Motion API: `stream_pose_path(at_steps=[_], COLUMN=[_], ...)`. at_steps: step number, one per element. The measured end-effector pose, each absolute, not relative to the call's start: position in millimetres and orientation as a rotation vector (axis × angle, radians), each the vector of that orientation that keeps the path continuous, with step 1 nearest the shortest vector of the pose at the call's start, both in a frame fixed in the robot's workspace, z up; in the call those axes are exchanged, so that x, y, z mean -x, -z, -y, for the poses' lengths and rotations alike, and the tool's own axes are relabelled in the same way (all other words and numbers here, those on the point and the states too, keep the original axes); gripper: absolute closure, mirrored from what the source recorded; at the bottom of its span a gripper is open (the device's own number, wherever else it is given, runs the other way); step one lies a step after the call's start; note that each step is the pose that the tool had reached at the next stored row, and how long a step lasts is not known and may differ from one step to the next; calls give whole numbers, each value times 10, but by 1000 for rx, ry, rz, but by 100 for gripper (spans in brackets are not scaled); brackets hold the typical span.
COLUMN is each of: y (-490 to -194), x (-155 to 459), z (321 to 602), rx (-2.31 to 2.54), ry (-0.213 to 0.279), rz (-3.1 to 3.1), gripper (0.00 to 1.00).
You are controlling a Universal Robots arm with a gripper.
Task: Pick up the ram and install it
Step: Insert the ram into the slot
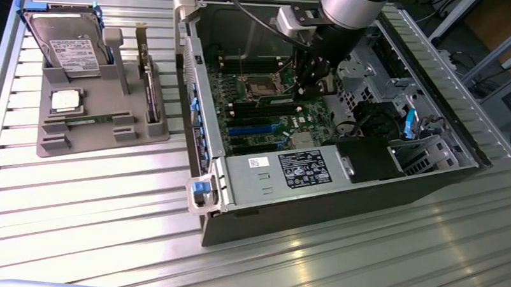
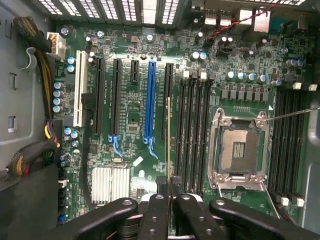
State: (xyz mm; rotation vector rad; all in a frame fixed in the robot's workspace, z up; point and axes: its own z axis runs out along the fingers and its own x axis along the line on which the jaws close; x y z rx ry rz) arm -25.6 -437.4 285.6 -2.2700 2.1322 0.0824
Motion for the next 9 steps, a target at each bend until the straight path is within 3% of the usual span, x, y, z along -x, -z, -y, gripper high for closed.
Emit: stream_pose_path(at_steps=[9], y=[-2783], x=[310], z=[4360], rx=[2264], ry=[-82], rz=[-2139], gripper=[88])
